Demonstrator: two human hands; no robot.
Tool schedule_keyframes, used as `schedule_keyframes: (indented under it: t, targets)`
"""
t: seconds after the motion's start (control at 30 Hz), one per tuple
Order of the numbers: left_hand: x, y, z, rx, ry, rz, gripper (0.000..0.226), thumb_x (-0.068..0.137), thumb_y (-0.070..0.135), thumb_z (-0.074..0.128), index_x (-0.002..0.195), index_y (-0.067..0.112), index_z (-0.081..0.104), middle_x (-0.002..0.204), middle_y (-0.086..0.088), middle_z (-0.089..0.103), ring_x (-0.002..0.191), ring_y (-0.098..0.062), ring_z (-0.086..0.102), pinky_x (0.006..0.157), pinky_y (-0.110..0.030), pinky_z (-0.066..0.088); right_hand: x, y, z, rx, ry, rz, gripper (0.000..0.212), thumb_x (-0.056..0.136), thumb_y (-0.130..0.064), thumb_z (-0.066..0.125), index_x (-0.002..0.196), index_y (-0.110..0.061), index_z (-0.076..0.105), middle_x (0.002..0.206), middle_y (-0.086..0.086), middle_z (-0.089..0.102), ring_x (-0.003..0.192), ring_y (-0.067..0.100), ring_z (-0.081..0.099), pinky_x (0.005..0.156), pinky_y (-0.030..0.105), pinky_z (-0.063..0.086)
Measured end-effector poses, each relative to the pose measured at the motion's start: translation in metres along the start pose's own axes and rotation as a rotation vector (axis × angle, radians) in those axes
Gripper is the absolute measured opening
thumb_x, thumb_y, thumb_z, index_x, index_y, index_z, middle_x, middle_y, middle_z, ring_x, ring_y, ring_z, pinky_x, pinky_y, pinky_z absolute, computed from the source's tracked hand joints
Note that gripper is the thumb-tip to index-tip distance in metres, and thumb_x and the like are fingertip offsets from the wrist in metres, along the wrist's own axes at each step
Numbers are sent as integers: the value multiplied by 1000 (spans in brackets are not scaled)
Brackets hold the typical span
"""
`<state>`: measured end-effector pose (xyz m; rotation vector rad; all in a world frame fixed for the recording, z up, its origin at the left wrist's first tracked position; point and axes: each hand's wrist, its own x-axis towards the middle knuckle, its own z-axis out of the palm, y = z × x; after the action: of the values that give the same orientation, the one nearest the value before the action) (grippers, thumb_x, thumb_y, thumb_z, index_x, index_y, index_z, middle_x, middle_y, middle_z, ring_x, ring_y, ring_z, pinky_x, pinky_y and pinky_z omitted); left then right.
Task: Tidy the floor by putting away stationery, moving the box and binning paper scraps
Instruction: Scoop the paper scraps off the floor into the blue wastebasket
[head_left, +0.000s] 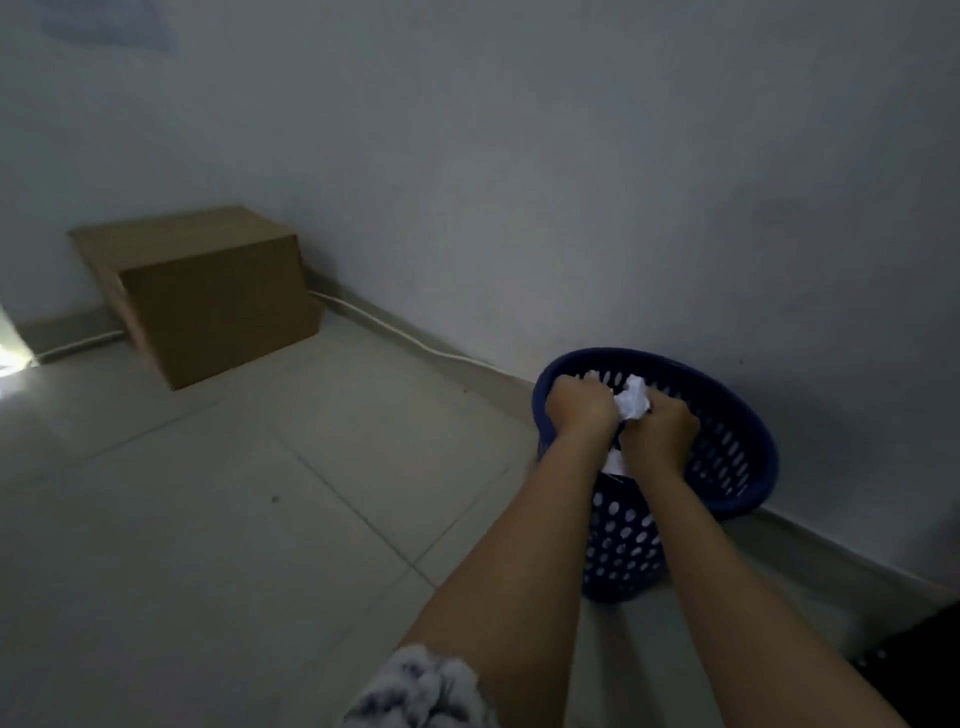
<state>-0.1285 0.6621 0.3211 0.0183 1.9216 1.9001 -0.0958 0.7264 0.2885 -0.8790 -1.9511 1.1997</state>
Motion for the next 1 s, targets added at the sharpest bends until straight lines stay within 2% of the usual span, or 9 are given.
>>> schedule_keyframes:
  t: [0.2, 0.33, 0.4, 0.5, 0.6, 0.73, 0.87, 0.93, 1.0]
  targets:
    - [38, -26, 57, 158, -49, -165, 38, 102, 10, 34, 135, -7, 41, 142, -22, 44, 130, -31, 44, 106, -31, 35, 70, 67, -15, -380, -53, 219, 41, 97, -4, 43, 57, -7, 51, 70, 15, 55, 53, 22, 42, 52, 26, 36]
    - [67, -49, 68, 90, -87, -287, 66, 100, 46, 21, 146, -1, 28, 152, -20, 31, 137, -35, 34, 116, -45, 27, 78, 82, -15, -501, -324, 412, 31, 89, -25, 61, 70, -1, 56, 76, 17, 59, 61, 25, 53, 50, 27, 40]
    - [74, -51, 71, 21, -59, -373, 80, 93, 62, 16, 150, 6, 18, 157, -17, 19, 142, -35, 23, 118, -50, 19, 80, 81, -14, -566, -433, 469, 60, 80, -50, 64, 101, 7, 60, 104, 22, 62, 82, 30, 60, 56, 30, 46]
    - [76, -50, 73, 131, -46, -378, 66, 98, 44, 25, 151, 8, 13, 159, -15, 9, 145, -35, 13, 119, -49, 13, 88, 84, -14, -662, -506, 458, 83, 71, -60, 67, 123, 3, 55, 123, 24, 57, 101, 36, 60, 78, 41, 54]
    - [74, -47, 64, 399, -40, -262, 38, 99, 16, 32, 128, -4, 46, 143, -22, 40, 132, -38, 38, 111, -45, 31, 86, 78, -14, -605, -459, 389, 54, 77, -51, 66, 97, -2, 59, 94, 18, 61, 77, 29, 59, 65, 34, 51]
    - [67, -54, 57, 483, -46, -77, 29, 96, 7, 44, 116, -9, 58, 123, -24, 60, 99, -27, 57, 92, -37, 48, 89, 74, -13, -633, -329, 271, 37, 93, -32, 54, 68, -7, 46, 72, 11, 53, 59, 23, 47, 52, 26, 41]
    - [52, -53, 56, 648, -102, 46, 52, 91, 11, 57, 137, -4, 38, 141, -22, 41, 126, -35, 45, 105, -42, 42, 84, 66, -12, -709, -410, 243, 9, 91, -10, 57, 85, -4, 53, 85, 16, 55, 67, 22, 48, 55, 28, 40]
    - [47, -53, 56, 710, -155, 114, 65, 88, 17, 63, 141, 1, 29, 145, -20, 34, 130, -35, 38, 110, -44, 36, 79, 64, -14, -748, -409, 183, 15, 91, -14, 57, 78, -7, 53, 80, 13, 54, 64, 22, 48, 52, 27, 39]
    - [43, -50, 54, 805, -165, 187, 49, 89, 19, 59, 131, -1, 42, 139, -21, 41, 125, -35, 43, 107, -43, 39, 72, 61, -20, -809, -370, 143, 29, 93, -18, 54, 65, -12, 46, 69, 9, 48, 56, 20, 44, 47, 25, 35]
